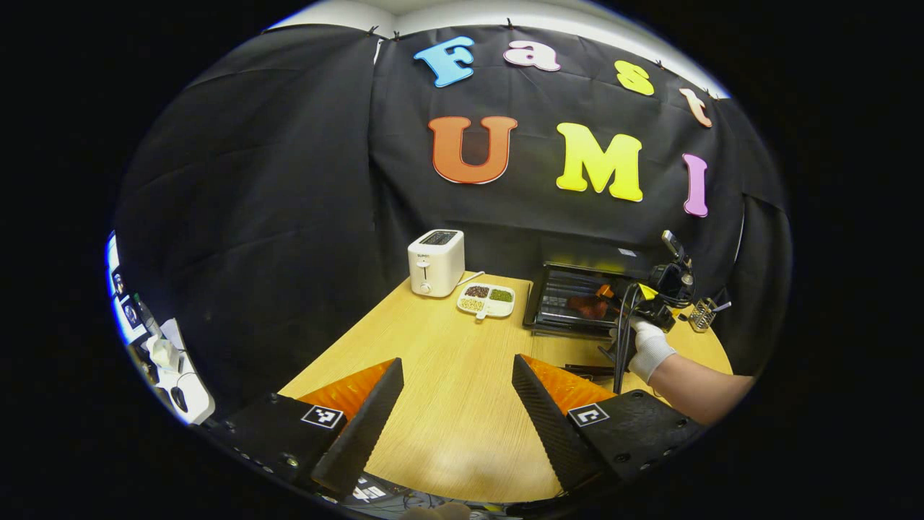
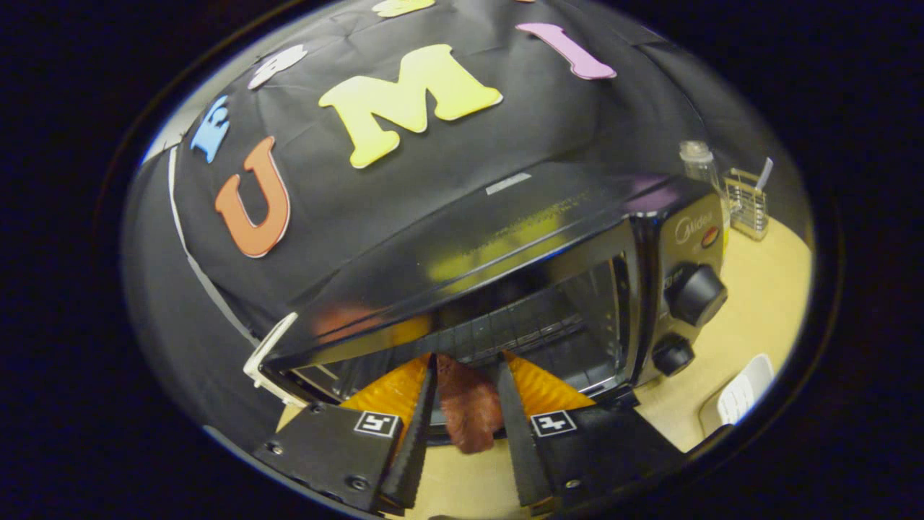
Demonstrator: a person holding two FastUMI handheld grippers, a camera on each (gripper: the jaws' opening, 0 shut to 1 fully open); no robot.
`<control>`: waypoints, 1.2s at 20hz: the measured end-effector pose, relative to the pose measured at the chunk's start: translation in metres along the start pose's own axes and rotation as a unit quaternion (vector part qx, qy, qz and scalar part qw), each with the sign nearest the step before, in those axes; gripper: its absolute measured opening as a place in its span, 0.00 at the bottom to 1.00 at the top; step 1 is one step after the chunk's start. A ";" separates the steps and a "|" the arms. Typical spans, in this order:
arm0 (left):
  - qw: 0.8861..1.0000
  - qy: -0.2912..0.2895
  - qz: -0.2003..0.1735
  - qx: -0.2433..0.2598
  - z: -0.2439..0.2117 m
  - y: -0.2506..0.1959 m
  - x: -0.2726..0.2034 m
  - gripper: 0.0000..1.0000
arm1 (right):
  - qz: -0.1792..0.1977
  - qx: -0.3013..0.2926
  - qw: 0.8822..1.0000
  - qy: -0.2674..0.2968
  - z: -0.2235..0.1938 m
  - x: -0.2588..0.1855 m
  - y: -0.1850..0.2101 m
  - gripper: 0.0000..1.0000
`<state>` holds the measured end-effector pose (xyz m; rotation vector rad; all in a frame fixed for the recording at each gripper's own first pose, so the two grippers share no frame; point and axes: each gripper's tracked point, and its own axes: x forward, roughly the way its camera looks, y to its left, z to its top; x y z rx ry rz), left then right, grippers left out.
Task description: Open the electric oven with the left hand, put the food in, and close the electric oven.
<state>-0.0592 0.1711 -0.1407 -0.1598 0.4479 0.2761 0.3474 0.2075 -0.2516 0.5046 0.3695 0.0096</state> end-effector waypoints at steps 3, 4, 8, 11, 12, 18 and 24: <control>1.000 -0.004 -0.006 0.001 0.000 -0.005 -0.001 0.97 | -0.001 -0.014 1.000 0.004 0.004 -0.015 -0.003 0.58; 1.000 -0.005 -0.008 0.002 -0.001 -0.006 -0.002 0.97 | -0.003 -0.017 1.000 0.004 0.004 -0.025 -0.008 0.58; 1.000 -0.016 -0.024 0.003 -0.001 -0.010 -0.017 0.97 | 0.002 -0.044 0.999 0.001 0.018 -0.071 -0.018 0.60; 0.999 -0.031 -0.030 0.020 -0.007 -0.012 -0.027 0.97 | 0.016 -0.086 0.996 -0.012 0.032 -0.127 -0.021 0.72; 0.998 -0.036 -0.034 0.026 -0.009 -0.014 -0.031 0.96 | 0.019 -0.105 0.994 -0.020 0.039 -0.150 -0.024 0.76; 0.995 -0.053 -0.083 0.031 -0.032 -0.043 -0.046 0.97 | 0.014 -0.188 0.981 -0.039 0.074 -0.285 -0.065 0.99; 0.993 -0.039 -0.104 0.047 -0.063 -0.090 -0.034 0.96 | -0.017 -0.229 0.972 -0.058 0.097 -0.382 -0.136 0.99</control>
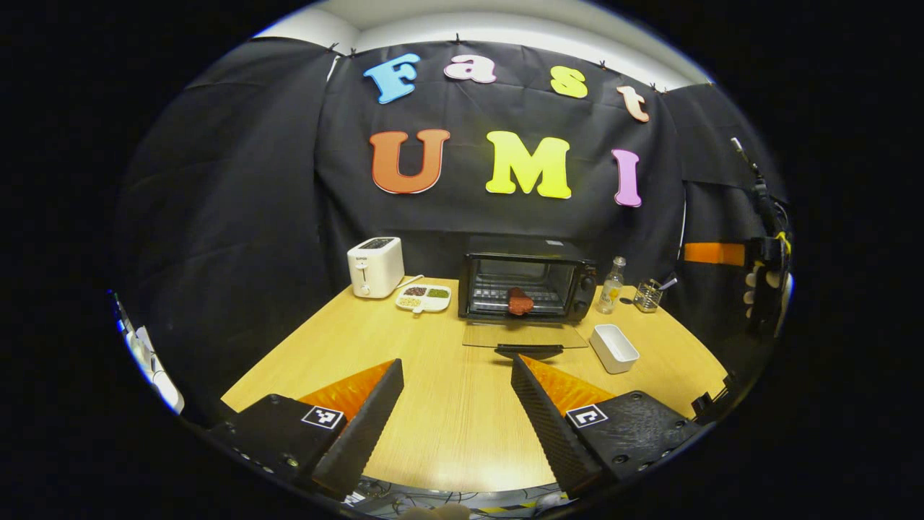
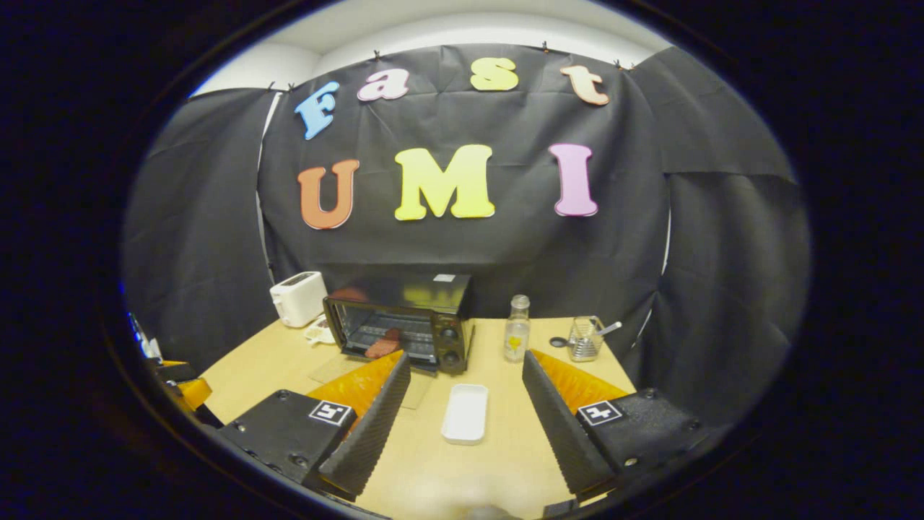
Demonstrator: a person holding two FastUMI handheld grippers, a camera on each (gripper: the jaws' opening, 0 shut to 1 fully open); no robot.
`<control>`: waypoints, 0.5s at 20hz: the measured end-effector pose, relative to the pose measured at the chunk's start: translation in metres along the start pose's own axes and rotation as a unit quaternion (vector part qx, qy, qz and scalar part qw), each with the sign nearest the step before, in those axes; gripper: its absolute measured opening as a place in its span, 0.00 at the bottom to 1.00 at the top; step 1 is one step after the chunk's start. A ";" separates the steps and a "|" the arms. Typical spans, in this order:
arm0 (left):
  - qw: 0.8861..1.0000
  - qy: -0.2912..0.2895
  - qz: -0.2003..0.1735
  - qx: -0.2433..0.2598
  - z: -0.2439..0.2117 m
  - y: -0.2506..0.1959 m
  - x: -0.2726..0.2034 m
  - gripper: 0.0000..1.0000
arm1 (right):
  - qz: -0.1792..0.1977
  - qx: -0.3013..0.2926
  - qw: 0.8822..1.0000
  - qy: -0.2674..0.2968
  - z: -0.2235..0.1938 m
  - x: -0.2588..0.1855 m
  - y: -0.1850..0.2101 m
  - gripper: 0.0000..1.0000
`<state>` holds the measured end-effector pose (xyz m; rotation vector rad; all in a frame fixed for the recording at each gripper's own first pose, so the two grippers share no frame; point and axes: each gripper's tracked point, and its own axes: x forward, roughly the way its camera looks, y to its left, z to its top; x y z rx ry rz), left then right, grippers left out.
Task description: Open the electric oven with the left hand, put the food in, and close the electric oven.
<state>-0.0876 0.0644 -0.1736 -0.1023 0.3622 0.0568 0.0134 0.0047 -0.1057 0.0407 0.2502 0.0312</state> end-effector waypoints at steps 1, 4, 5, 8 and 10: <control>1.000 0.006 0.000 0.003 -0.006 -0.008 0.006 0.96 | 0.001 -0.004 1.000 0.002 -0.002 -0.011 -0.011 0.99; 1.000 0.028 0.007 0.001 -0.022 -0.034 0.025 0.96 | 0.020 -0.002 1.000 0.003 -0.003 -0.035 -0.034 0.99; 0.999 0.037 0.011 0.001 -0.029 -0.043 0.032 0.96 | 0.029 -0.008 1.000 0.008 -0.008 -0.042 -0.041 0.99; 0.998 0.054 0.022 0.004 -0.046 -0.069 0.052 0.96 | 0.053 -0.024 0.998 0.006 -0.012 -0.056 -0.059 0.99; 0.997 0.070 0.021 0.013 -0.059 -0.083 0.066 0.96 | 0.051 -0.032 0.998 0.013 -0.021 -0.061 -0.074 0.99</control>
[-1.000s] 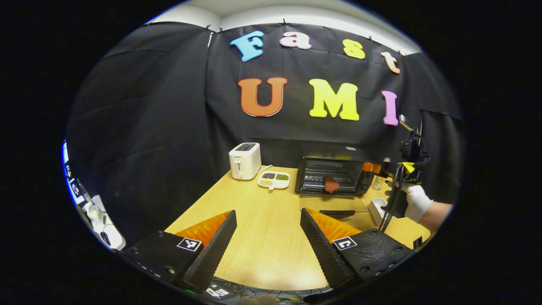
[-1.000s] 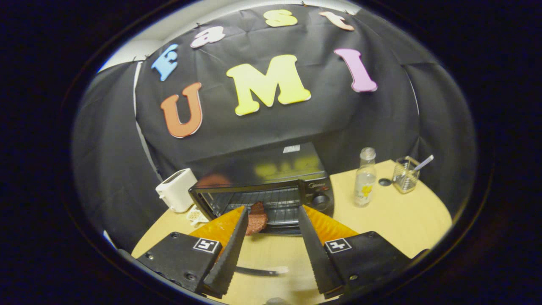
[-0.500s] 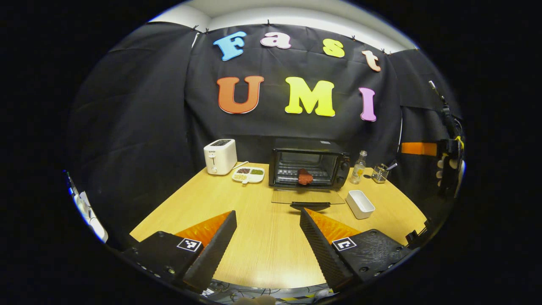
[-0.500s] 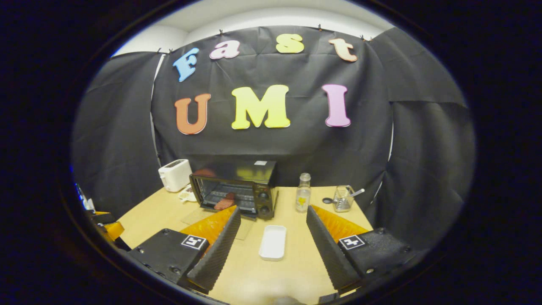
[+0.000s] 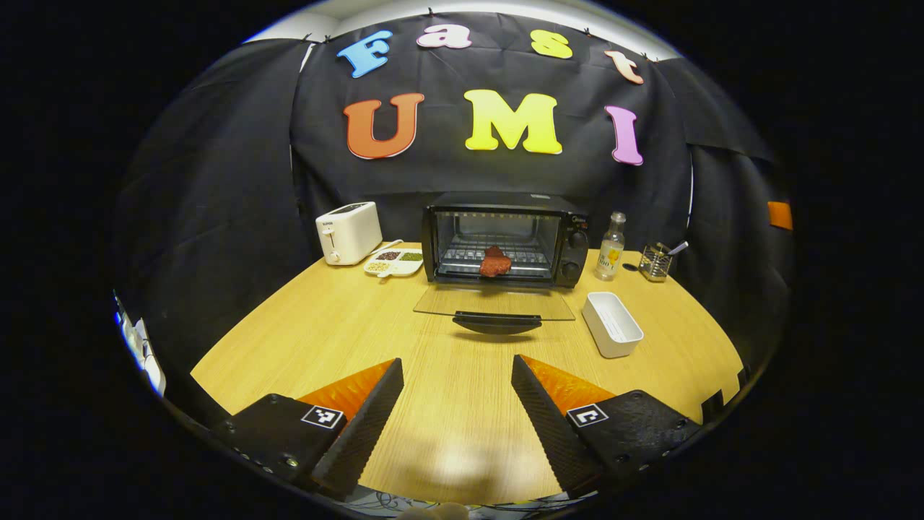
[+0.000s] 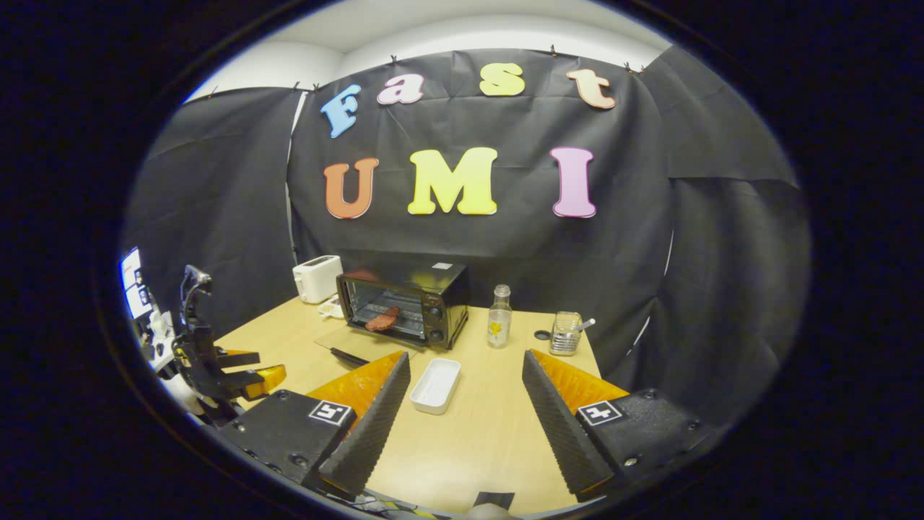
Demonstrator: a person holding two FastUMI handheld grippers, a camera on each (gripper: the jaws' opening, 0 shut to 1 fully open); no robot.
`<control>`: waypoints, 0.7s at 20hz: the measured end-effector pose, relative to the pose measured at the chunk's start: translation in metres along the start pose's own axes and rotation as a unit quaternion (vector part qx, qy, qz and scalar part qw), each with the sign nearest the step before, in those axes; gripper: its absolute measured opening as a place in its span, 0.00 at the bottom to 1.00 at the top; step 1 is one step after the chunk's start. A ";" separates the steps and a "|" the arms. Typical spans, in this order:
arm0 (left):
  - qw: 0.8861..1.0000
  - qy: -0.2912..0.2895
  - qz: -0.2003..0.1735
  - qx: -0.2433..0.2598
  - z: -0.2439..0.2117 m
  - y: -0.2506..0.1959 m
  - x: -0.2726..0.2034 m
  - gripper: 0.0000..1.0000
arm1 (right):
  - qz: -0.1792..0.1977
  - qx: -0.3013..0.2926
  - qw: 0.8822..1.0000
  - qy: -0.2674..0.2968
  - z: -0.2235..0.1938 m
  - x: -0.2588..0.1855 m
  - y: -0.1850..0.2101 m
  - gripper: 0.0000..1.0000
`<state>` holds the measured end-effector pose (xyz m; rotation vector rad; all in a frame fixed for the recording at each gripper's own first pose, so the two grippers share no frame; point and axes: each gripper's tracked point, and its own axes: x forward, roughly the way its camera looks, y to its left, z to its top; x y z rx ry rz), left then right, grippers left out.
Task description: Open the electric oven with the left hand, put the food in, and close the electric oven.
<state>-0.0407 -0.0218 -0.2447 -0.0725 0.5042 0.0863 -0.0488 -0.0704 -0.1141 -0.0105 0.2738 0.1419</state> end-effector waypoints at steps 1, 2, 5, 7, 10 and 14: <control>1.000 0.008 -0.002 0.005 -0.003 -0.006 0.009 0.96 | -0.004 0.001 1.000 0.002 -0.002 -0.003 -0.006 0.96; 1.000 0.013 -0.006 0.010 -0.006 -0.012 0.018 0.96 | -0.008 0.007 1.000 0.003 -0.002 -0.003 -0.012 0.99; 0.999 0.027 -0.021 0.020 -0.016 -0.024 0.057 0.97 | -0.033 0.025 0.999 0.025 -0.005 0.003 -0.027 0.99; 0.998 0.034 -0.033 0.033 -0.018 -0.029 0.082 0.97 | -0.056 0.034 0.997 0.031 0.004 0.010 -0.034 0.99; 0.996 0.037 -0.059 0.047 -0.020 -0.038 0.122 0.97 | -0.096 0.029 0.994 0.031 0.015 0.013 -0.041 0.99; 0.995 0.046 -0.071 0.052 -0.026 -0.040 0.158 0.98 | -0.139 0.044 0.988 0.039 0.013 0.012 -0.036 0.99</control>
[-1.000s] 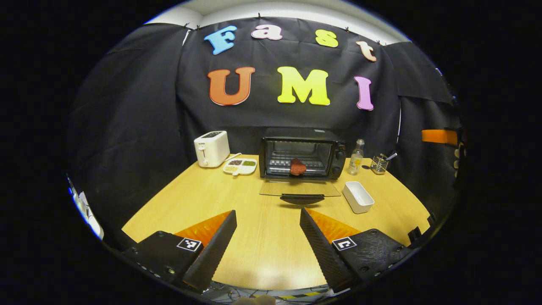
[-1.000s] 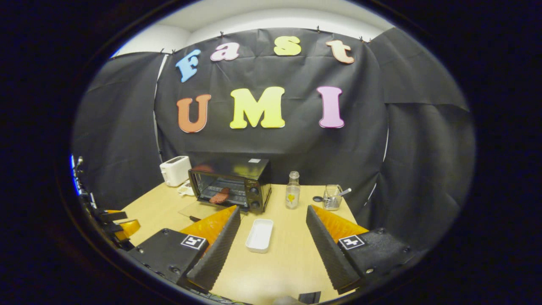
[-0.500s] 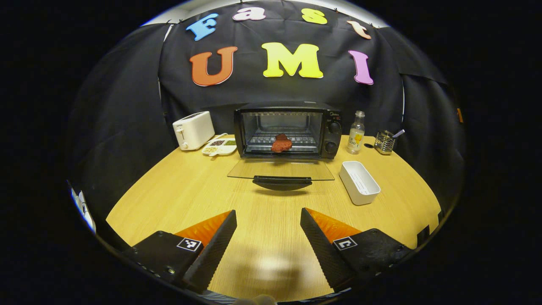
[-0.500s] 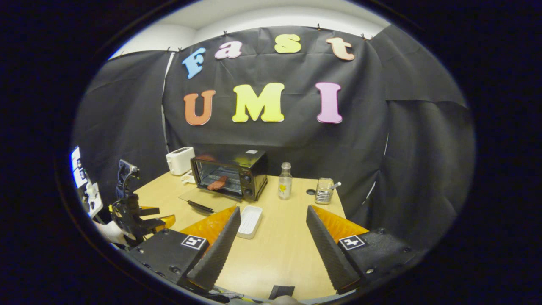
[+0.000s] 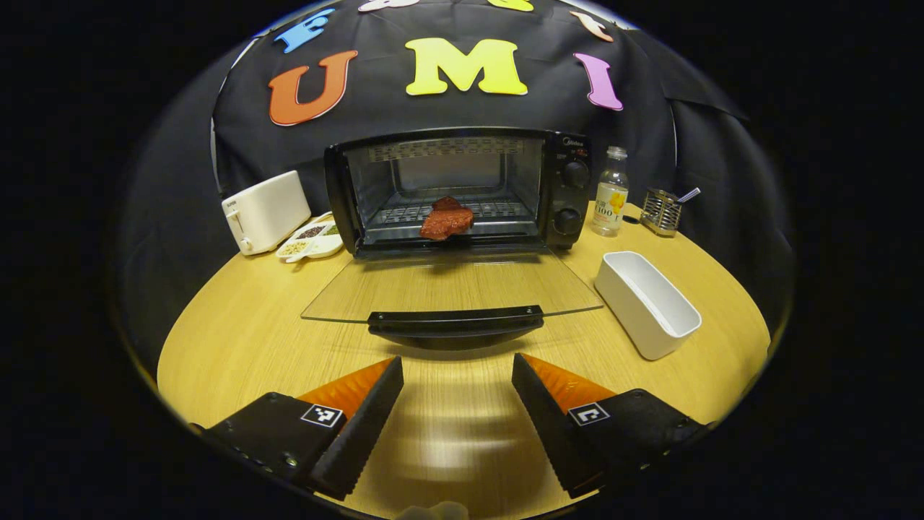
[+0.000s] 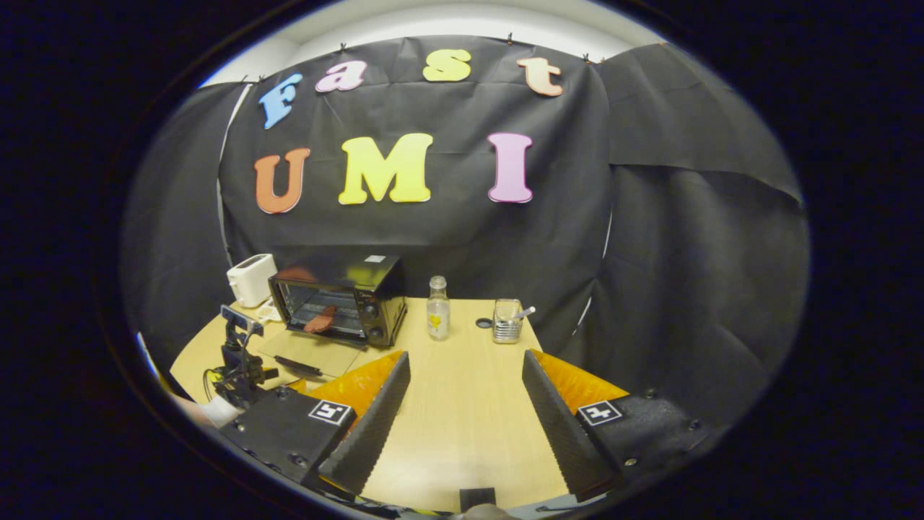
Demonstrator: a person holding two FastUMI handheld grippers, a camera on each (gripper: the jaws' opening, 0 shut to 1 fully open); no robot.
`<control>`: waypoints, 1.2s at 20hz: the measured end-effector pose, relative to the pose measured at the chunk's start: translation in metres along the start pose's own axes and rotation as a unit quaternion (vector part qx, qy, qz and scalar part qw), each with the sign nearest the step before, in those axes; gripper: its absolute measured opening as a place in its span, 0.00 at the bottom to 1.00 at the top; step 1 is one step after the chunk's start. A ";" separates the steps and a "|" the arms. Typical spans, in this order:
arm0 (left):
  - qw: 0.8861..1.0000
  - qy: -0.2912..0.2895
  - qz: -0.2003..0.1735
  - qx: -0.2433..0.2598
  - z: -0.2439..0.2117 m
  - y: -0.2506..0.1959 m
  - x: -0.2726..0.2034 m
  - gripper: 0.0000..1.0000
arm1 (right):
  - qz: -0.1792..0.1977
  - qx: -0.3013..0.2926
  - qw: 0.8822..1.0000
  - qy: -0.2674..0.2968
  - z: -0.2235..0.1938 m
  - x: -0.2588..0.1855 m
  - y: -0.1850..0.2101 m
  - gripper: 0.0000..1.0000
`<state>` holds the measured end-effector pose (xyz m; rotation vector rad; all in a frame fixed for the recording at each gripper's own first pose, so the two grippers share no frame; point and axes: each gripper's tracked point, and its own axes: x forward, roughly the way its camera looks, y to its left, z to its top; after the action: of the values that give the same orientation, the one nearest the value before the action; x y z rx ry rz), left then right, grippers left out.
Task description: Open the electric oven with the left hand, put the food in, and close the electric oven.
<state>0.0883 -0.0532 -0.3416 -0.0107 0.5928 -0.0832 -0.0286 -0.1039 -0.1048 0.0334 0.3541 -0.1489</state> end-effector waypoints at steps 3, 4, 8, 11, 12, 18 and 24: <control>1.000 0.000 -0.004 0.003 0.000 0.007 0.010 0.98 | -0.017 0.007 1.000 0.012 -0.012 -0.003 0.005 0.99; 1.000 0.000 -0.004 0.002 0.001 0.010 0.012 0.97 | -0.020 0.008 1.000 0.014 -0.016 -0.004 0.008 0.99; 1.000 -0.002 -0.012 -0.007 0.010 0.013 0.011 0.98 | -0.032 0.014 0.999 0.028 -0.024 -0.003 0.011 0.99; 1.000 -0.012 -0.018 -0.017 0.023 0.011 0.008 0.97 | -0.036 0.022 0.999 0.022 -0.021 -0.003 0.013 0.99; 1.000 -0.014 -0.018 -0.014 0.025 0.013 0.007 0.97 | -0.035 0.026 0.999 0.023 -0.022 0.000 0.014 0.99; 0.999 -0.044 -0.018 -0.019 0.067 0.018 -0.002 0.98 | -0.038 0.042 0.998 0.029 -0.027 0.004 0.014 0.99; 0.995 -0.089 -0.033 -0.026 0.131 0.019 -0.008 0.98 | -0.043 0.066 0.997 0.018 -0.018 0.003 0.012 0.99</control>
<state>0.1565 -0.0354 -0.2295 -0.0873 0.4157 -0.1289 -0.0304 -0.0913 -0.1224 0.1520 0.3811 -0.2581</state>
